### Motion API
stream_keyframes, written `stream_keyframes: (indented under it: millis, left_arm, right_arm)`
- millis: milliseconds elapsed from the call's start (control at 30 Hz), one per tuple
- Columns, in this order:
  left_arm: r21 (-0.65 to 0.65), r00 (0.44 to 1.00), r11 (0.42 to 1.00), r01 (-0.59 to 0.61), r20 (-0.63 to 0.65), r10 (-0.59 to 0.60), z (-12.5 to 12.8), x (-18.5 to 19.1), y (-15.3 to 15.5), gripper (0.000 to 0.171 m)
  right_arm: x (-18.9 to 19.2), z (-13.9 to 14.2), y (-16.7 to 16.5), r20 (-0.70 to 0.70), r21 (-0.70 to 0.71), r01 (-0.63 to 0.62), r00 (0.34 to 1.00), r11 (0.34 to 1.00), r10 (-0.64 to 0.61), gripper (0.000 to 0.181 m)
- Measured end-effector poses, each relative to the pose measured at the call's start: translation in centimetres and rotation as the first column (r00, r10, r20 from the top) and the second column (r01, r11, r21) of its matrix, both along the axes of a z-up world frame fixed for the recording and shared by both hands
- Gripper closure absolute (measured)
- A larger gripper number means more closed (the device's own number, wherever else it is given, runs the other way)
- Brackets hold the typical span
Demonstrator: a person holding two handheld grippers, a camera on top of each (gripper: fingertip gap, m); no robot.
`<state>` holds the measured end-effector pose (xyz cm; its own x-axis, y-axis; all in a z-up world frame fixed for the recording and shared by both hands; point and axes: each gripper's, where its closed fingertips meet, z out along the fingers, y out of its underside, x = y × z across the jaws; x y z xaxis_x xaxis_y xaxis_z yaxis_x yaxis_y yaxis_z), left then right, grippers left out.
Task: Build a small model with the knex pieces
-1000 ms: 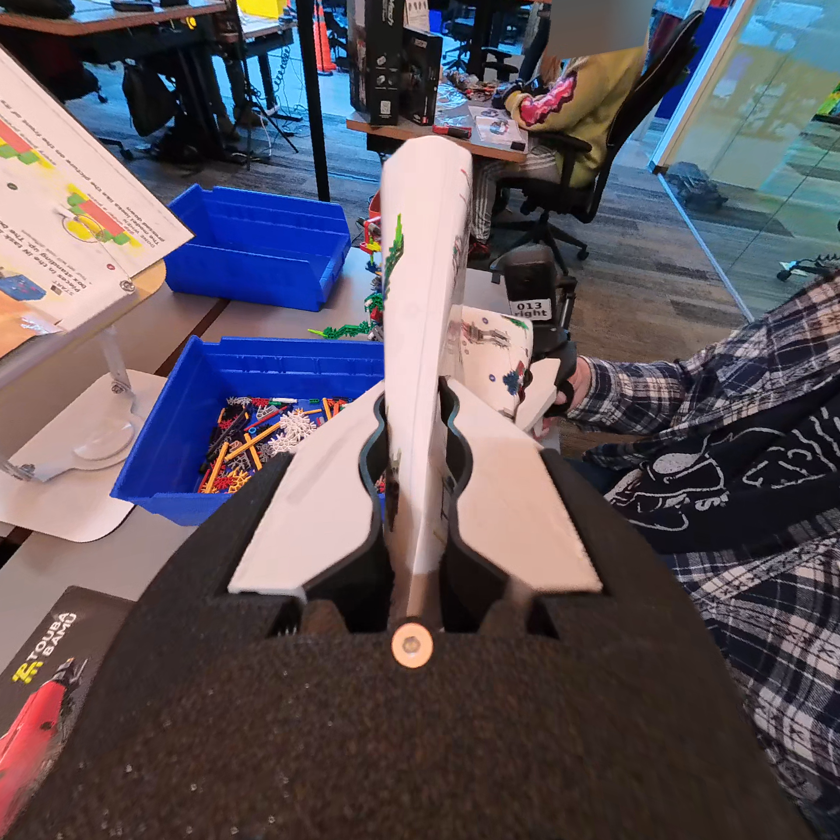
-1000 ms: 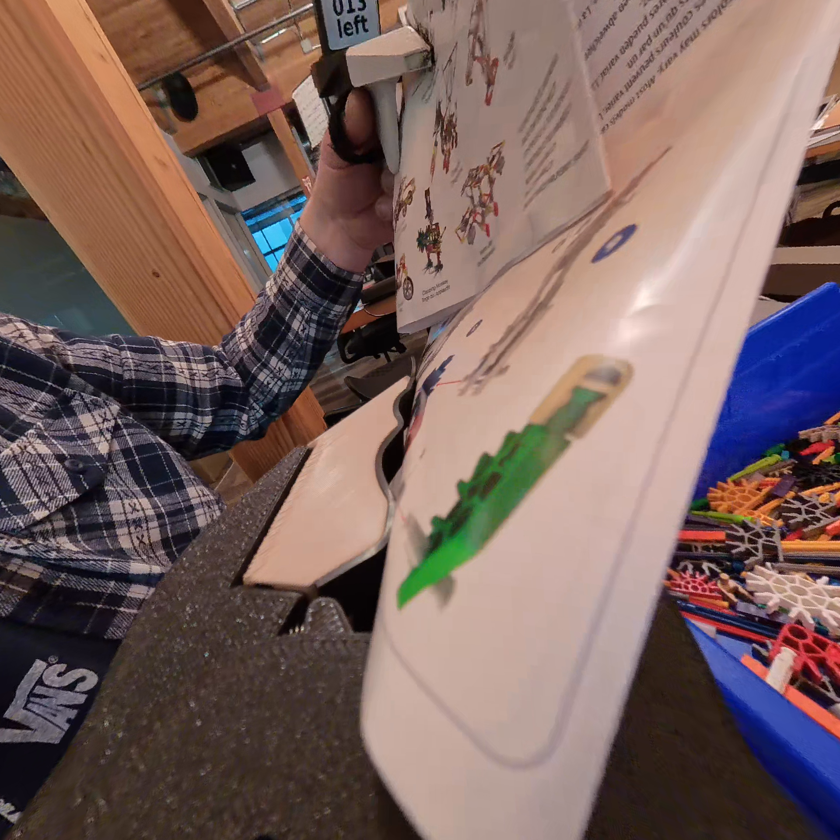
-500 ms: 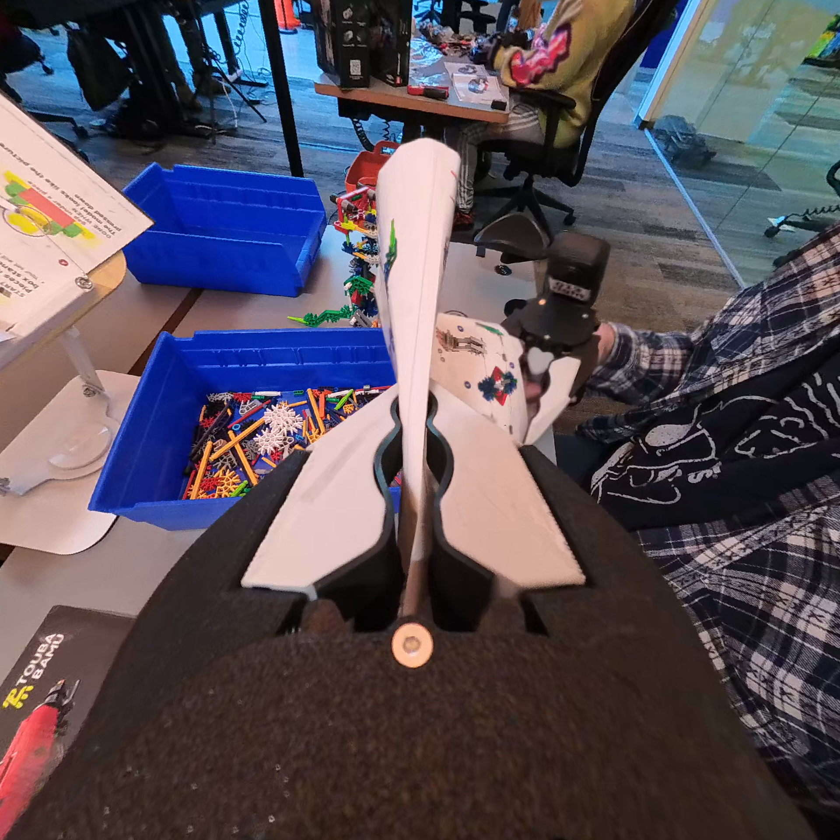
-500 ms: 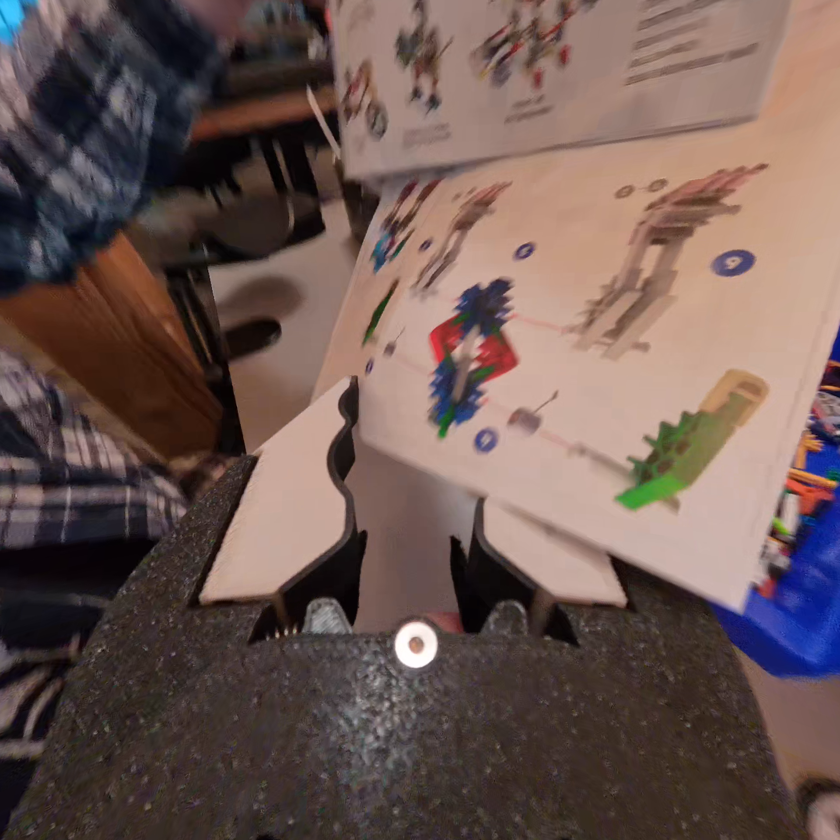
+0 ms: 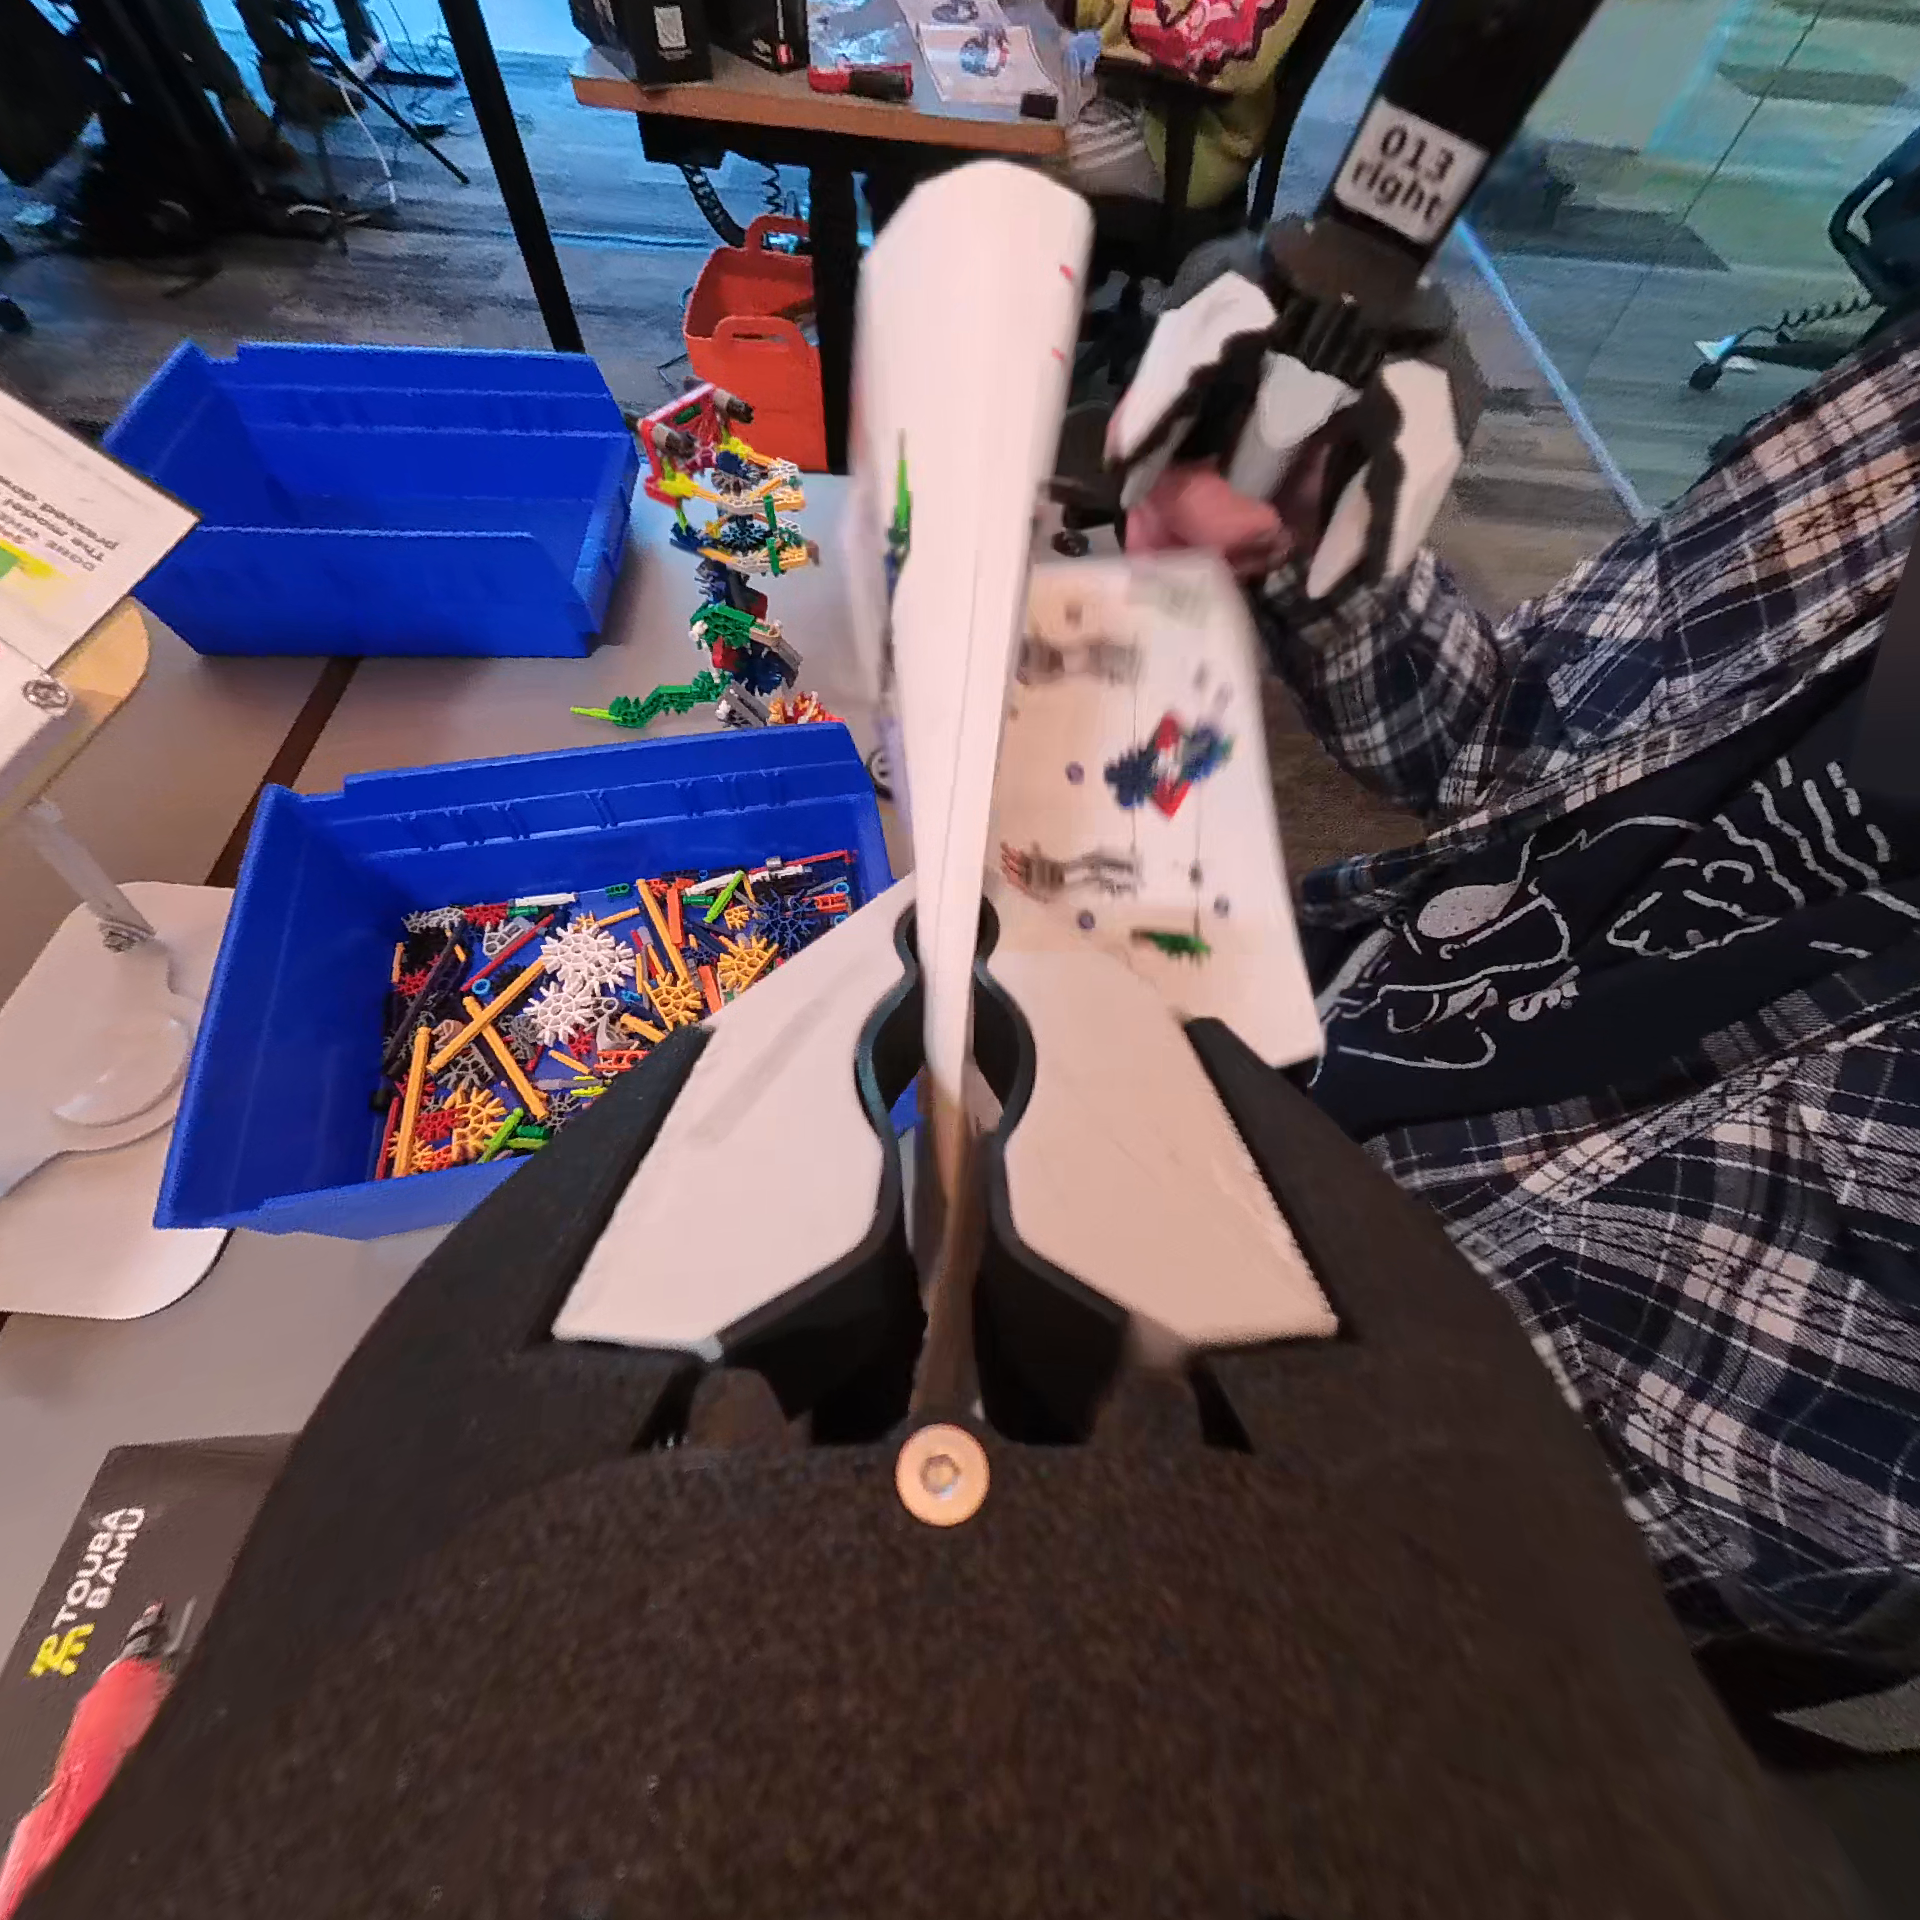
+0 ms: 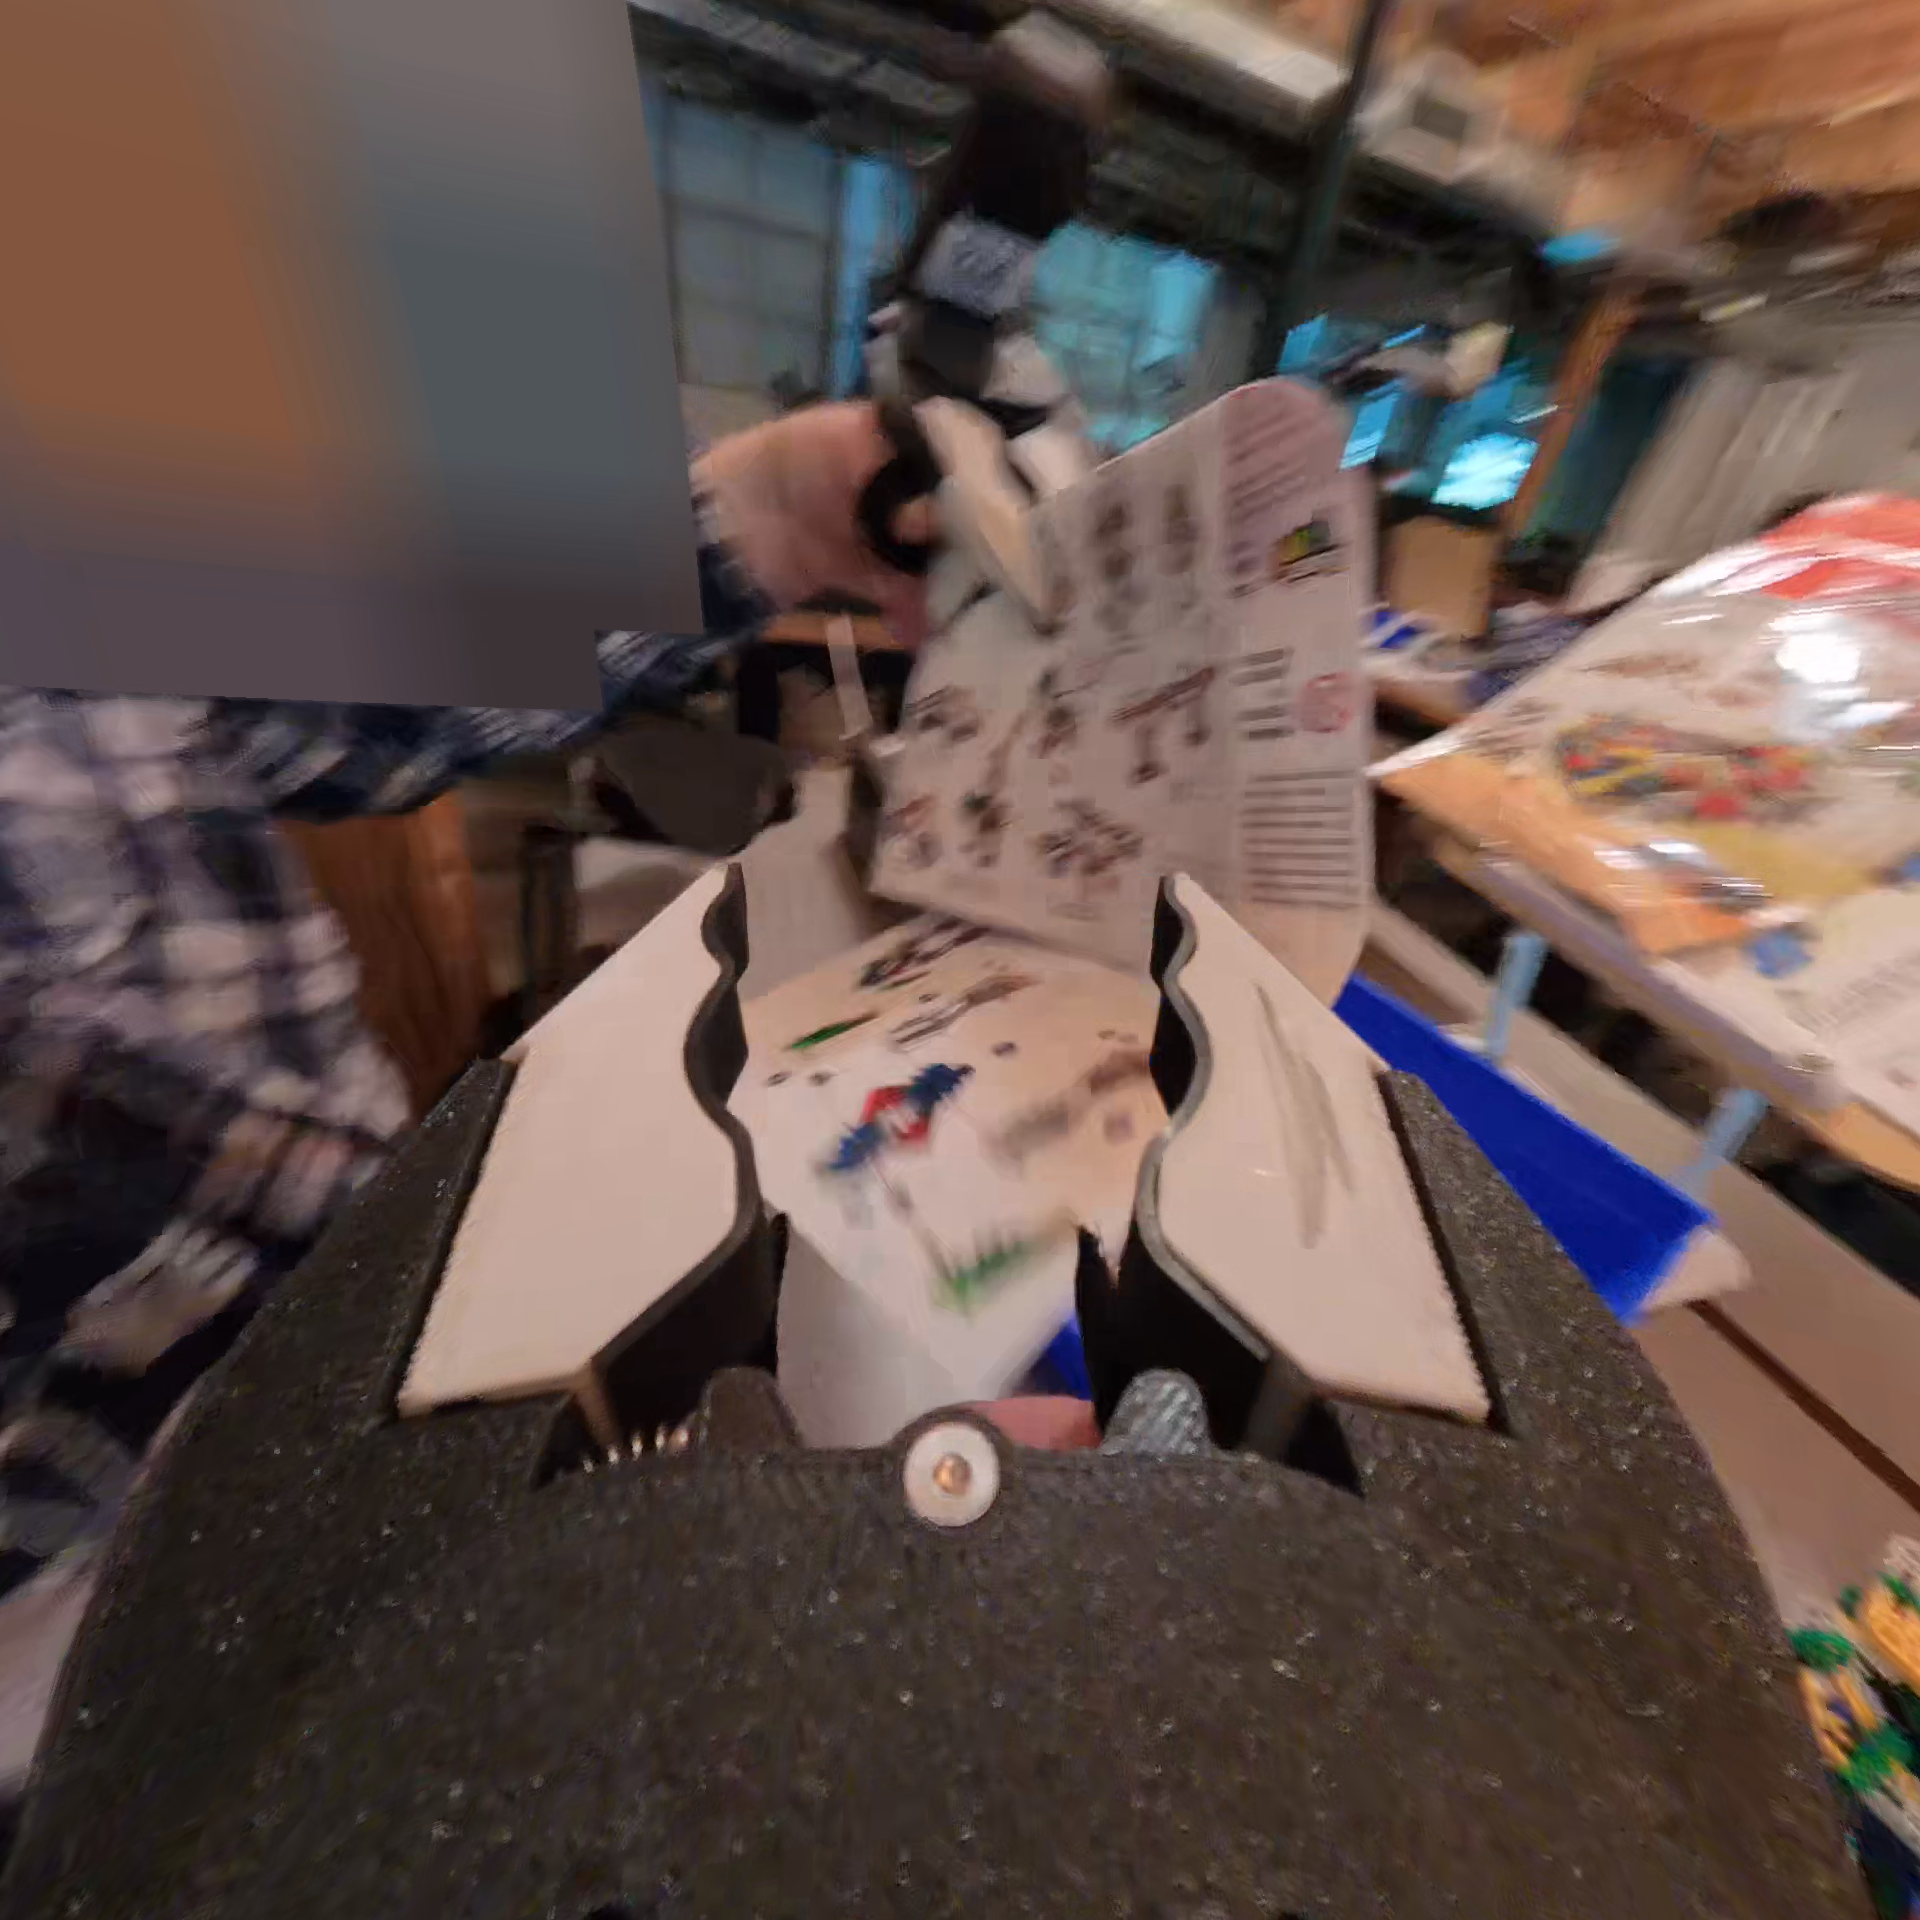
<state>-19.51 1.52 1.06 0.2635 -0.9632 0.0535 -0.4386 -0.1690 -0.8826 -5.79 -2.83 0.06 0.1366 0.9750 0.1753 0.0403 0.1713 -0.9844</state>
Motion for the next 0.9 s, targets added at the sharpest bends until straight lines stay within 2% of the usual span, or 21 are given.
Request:
stream_keyframes:
  millis: [33,67,133,167,267,367,400,500,567,633,700,800,900]
  left_arm:
    - [0.007,1.000,1.000,0.002,0.001,-0.002,0.2,0.0,-0.1,0.171]
    - [0.003,1.000,1.000,0.004,0.005,-0.004,0.4,-0.1,-0.2,0.171]
    - [-0.004,1.000,1.000,0.014,-0.004,-0.014,0.3,-0.1,-0.5,0.171]
    - [-0.007,1.000,1.000,0.020,-0.017,-0.021,0.1,0.0,-0.6,0.171]
    - [-0.024,0.997,0.997,0.067,-0.042,-0.068,-0.4,1.1,-1.2,0.171]
    - [-0.059,0.986,0.988,0.145,-0.080,-0.149,-1.1,2.3,-2.3,0.171]
    - [-0.063,0.980,0.984,0.164,-0.107,-0.170,-1.4,2.5,-2.6,0.171]
    - [-0.061,0.973,0.983,0.173,-0.147,-0.181,-1.6,3.0,-2.7,0.171]
    - [-0.040,0.978,0.987,0.153,-0.138,-0.157,-1.1,3.0,-2.1,0.169]
    - [0.002,0.989,0.996,0.084,-0.121,-0.083,-0.7,2.8,-0.5,0.163]
    - [-0.002,0.991,0.997,0.079,-0.105,-0.079,-0.8,2.4,-0.2,0.157]
    - [0.036,0.995,0.997,0.076,-0.073,-0.073,-1.2,1.6,0.4,0.127]
    - [0.048,0.997,0.996,0.076,0.026,-0.078,-1.2,1.0,0.6,0.116]
  right_arm:
    - [0.3,-0.4,-0.9,0.051,0.007,-0.065,0.997,0.998,0.065,0.106]
    - [0.7,-0.7,-0.8,0.088,0.041,-0.053,0.995,0.998,0.050,0.108]
    - [1.5,0.4,1.9,0.054,0.093,0.108,0.992,0.990,-0.114,0.105]
    - [1.6,0.9,2.7,0.032,0.080,0.148,0.988,0.986,-0.151,0.102]
    - [-0.2,1.0,3.5,0.014,0.075,0.160,0.987,0.984,-0.162,0.099]
    - [-2.6,-0.8,5.5,0.098,0.111,0.202,0.972,0.973,-0.213,0.086]
    - [-3.2,-1.3,6.0,0.109,0.104,0.198,0.972,0.975,-0.209,0.088]
    - [-4.6,-2.1,4.8,0.119,0.032,0.055,0.991,0.998,-0.058,0.156]
    - [-4.5,-1.8,4.4,0.070,-0.026,0.004,0.998,1.000,-0.002,0.177]
    - [-4.2,-1.5,4.6,0.021,-0.109,-0.024,0.999,0.994,0.026,0.181]
    - [-3.7,-1.4,5.2,-0.024,-0.168,-0.027,0.999,0.985,0.023,0.181]
    - [-2.8,-1.0,5.3,-0.113,-0.258,-0.086,0.992,0.962,0.058,0.181]
    - [-1.9,-0.4,5.7,-0.183,-0.312,-0.111,0.982,0.943,0.055,0.181]
